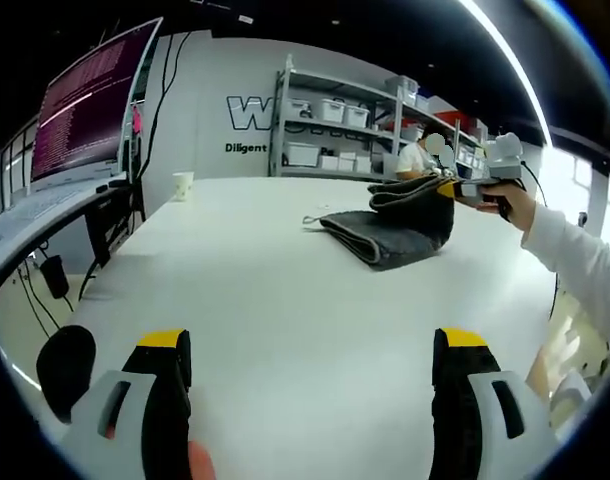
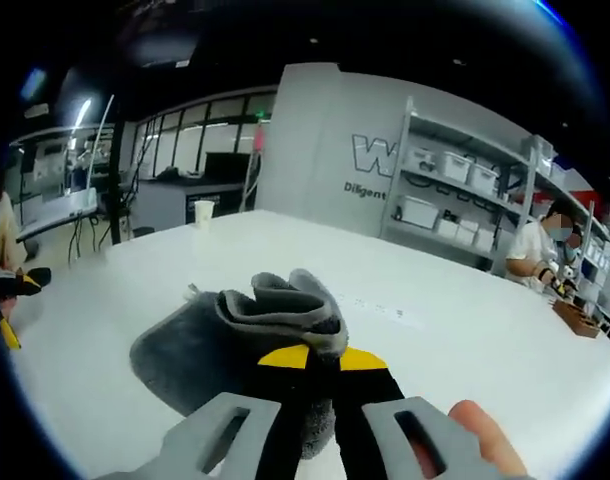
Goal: Open the folded towel by lifting each exposed corner and separating the folded layers until the towel lies flat within the target outline without major curled edges
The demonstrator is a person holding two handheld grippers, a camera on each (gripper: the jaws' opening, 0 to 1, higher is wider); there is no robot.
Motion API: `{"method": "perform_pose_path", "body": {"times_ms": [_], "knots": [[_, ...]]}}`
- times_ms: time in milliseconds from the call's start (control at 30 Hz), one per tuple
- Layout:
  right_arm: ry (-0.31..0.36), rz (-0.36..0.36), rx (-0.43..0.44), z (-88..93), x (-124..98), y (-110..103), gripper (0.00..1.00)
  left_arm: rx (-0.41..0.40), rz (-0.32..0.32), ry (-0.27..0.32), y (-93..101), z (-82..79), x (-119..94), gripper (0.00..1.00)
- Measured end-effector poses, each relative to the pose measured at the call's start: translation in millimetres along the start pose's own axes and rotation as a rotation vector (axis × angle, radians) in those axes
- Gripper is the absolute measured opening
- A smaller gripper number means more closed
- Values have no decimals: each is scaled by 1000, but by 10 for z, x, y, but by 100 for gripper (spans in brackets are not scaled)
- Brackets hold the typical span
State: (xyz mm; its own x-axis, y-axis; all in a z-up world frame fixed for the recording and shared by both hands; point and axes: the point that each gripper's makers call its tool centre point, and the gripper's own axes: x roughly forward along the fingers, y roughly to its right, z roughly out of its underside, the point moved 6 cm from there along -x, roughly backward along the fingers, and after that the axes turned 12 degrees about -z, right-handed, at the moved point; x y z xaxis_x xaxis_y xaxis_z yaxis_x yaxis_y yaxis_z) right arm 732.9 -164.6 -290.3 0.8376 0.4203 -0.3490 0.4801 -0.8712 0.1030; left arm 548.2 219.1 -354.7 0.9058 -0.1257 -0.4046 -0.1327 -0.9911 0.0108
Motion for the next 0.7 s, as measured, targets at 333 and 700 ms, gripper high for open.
{"method": "perform_pose_path", "body": {"times_ms": [333,700], "knots": [[-3,28,30,88,-9,132,0,1,0,-9,-4,16,24,100],[-12,60,52,155,-61,226,0,-1,1,-8,0,20,23,100]]}}
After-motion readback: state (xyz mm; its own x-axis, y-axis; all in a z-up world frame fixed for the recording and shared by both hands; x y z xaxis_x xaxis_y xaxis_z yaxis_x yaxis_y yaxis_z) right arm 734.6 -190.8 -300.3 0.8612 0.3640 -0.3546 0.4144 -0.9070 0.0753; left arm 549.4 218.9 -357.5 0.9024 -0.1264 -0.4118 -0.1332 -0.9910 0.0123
